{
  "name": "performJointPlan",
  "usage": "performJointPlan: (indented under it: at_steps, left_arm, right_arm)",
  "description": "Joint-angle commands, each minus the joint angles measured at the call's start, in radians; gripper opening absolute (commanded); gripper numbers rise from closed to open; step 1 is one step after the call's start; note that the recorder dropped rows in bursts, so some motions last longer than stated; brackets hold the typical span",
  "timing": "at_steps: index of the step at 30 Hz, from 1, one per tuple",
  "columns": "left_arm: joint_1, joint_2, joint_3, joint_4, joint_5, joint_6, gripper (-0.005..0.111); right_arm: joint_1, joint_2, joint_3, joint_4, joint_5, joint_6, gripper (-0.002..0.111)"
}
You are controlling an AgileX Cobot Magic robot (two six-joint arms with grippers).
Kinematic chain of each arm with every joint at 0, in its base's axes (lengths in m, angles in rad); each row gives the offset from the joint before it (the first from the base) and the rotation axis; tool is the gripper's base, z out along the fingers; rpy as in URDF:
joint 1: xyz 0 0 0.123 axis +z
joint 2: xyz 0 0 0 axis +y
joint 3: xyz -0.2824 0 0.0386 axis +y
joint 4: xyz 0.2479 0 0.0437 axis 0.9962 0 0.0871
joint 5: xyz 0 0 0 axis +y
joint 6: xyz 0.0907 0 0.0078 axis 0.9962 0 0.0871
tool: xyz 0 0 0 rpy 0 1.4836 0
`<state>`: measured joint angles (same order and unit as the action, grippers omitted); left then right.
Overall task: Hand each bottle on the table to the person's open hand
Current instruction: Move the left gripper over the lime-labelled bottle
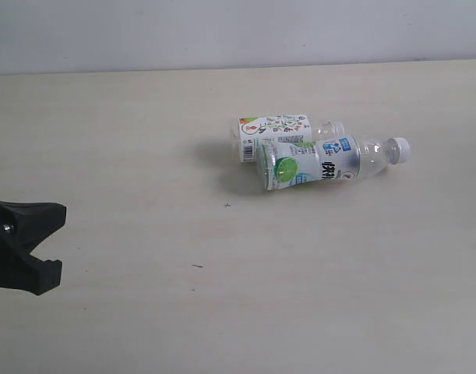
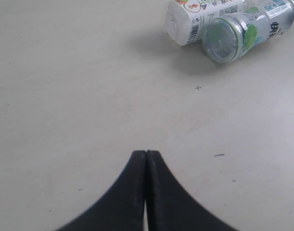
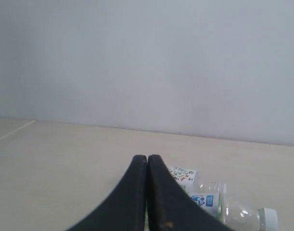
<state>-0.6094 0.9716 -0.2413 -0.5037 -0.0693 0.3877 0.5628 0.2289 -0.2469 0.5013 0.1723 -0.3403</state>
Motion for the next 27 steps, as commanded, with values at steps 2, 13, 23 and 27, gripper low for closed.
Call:
performJointPlan:
  at_steps: [2, 13, 23, 27]
  left_arm:
    - [-0.003, -0.007, 0.005, 0.002, -0.009, 0.000, 0.000]
    - [-0.003, -0.007, 0.005, 0.002, -0.009, 0.000, 0.000]
    - [-0.003, -0.007, 0.005, 0.002, -0.009, -0.003, 0.000]
    - [-0.007, -0.007, 0.005, 0.000, -0.029, -0.041, 0.000]
  right_arm:
    - [-0.004, -0.064, 0.009, -0.013, 0.163, 0.010, 0.000]
    - [-0.004, -0.074, 0.009, -0.010, 0.195, 0.012, 0.000]
    - [-0.004, -0.074, 0.009, -0.010, 0.195, 0.012, 0.000]
    - [-0.004, -0.074, 0.009, -0.010, 0.195, 0.012, 0.000]
